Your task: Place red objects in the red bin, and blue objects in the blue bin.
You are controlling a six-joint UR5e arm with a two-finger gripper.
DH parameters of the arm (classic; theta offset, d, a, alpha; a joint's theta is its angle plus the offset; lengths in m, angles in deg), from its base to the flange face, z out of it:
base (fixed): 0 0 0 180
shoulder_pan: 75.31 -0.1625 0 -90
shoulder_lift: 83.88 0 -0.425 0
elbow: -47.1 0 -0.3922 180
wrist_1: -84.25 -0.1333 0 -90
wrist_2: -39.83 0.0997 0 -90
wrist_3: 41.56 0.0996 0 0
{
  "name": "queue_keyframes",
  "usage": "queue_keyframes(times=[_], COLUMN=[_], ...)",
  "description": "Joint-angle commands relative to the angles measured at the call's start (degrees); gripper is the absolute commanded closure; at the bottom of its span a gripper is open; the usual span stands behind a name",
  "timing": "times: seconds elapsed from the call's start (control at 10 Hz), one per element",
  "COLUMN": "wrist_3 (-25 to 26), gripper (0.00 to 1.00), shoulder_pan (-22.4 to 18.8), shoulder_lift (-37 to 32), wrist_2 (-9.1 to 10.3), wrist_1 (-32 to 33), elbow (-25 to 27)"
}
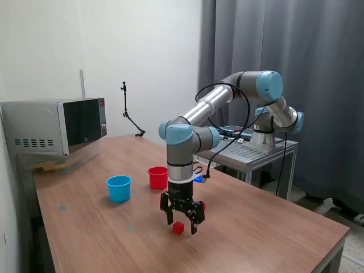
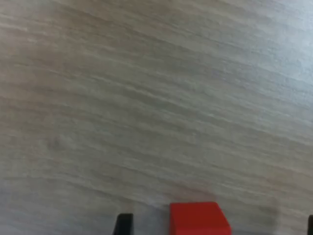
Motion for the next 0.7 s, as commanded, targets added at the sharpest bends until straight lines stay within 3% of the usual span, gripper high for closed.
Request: queue_keyframes(times=[0.0, 0.3, 0.4, 0.6], wrist_3=[-0.03, 0.06, 0.23, 0.24], gripper=[0.0, 0.0, 1.0, 1.0], shoulder_pan=[-0.07, -0.07, -0.07, -0.07], shoulder_lift=[0.12, 0.12, 0.12, 0.12], wrist_2=[0.0, -0.78, -1.66, -1.76], wrist_1=[0.0, 0.0, 0.0, 0.0], elbow=[-0.2, -0.46, -0.55, -0.47])
